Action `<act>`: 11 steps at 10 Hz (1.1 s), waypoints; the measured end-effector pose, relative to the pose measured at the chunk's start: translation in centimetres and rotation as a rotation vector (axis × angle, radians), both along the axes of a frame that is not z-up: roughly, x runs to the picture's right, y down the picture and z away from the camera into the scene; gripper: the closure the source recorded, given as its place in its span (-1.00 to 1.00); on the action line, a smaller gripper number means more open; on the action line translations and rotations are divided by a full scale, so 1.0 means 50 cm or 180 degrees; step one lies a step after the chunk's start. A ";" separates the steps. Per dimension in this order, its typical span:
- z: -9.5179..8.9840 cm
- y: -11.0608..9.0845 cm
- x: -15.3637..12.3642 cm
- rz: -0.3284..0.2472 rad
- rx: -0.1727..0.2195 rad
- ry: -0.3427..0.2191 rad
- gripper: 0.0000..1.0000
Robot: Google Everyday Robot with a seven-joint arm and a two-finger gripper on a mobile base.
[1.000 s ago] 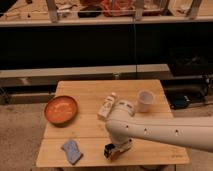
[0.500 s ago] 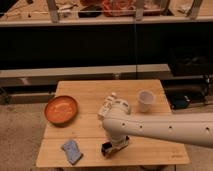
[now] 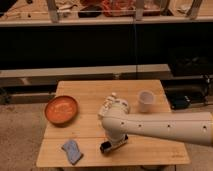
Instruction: Knock the eraser over
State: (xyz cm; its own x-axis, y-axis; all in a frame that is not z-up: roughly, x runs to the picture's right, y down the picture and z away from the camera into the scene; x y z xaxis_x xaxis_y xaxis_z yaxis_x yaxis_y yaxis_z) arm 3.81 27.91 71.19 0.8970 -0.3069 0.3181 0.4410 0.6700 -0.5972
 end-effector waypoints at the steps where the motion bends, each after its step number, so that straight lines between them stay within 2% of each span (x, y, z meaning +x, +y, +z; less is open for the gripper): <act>1: 0.001 0.003 0.000 -0.0008 -0.0014 0.0000 1.00; 11: 0.015 -0.008 -0.023 0.0043 0.0003 -0.0017 1.00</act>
State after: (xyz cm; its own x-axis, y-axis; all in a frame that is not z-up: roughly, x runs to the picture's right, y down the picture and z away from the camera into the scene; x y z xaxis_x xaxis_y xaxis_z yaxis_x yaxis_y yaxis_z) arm 2.67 27.53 71.93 0.8993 -0.2951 0.3227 0.4352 0.6765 -0.5941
